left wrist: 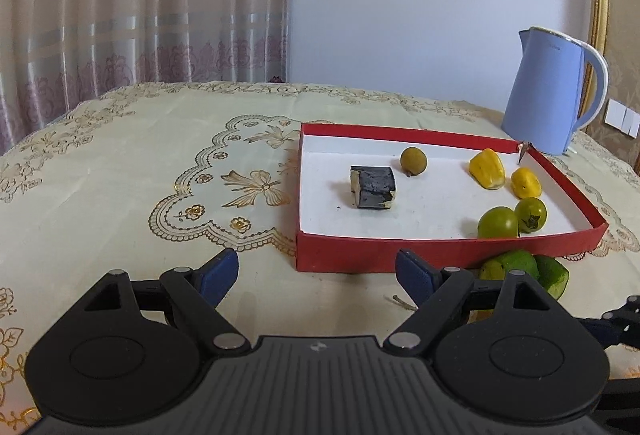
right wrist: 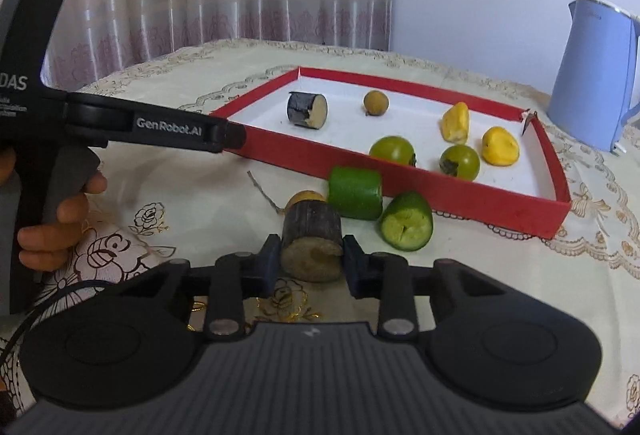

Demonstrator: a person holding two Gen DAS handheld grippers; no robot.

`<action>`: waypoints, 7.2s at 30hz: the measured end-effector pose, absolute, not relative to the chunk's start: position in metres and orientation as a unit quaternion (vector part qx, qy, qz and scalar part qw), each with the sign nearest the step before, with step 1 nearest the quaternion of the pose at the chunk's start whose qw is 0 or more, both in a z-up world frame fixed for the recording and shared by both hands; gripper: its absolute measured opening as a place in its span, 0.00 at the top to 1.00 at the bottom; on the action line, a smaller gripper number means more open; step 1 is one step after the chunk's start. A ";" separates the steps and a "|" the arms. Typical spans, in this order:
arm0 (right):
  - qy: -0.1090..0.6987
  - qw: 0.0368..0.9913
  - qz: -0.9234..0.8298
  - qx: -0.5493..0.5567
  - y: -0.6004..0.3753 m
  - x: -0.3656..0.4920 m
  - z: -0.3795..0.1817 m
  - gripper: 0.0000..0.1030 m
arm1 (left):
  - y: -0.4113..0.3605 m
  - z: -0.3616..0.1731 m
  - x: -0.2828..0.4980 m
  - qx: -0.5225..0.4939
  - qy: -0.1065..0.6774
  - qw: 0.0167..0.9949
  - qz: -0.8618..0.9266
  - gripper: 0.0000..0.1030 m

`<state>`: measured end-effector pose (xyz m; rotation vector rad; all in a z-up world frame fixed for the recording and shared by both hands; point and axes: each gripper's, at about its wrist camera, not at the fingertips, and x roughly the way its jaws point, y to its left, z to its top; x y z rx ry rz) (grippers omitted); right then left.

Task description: Organize fruits

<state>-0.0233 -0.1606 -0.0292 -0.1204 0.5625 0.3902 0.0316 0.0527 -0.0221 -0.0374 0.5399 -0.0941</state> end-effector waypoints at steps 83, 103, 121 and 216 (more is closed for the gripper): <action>0.231 0.971 0.058 0.027 -0.262 -0.037 -0.028 0.03 | -0.021 0.011 0.088 0.122 0.227 0.959 -0.116 0.77; 0.233 0.970 0.063 0.027 -0.263 -0.036 -0.029 0.03 | -0.051 -0.010 0.142 0.144 0.263 0.952 -0.067 0.76; 0.230 0.971 0.062 0.018 -0.260 -0.037 -0.028 0.03 | -0.052 -0.018 0.152 0.149 0.280 0.947 -0.050 0.75; 0.225 0.963 0.138 -0.048 -0.198 0.060 0.015 0.70 | 0.023 -0.004 0.085 0.068 0.184 0.981 0.001 0.03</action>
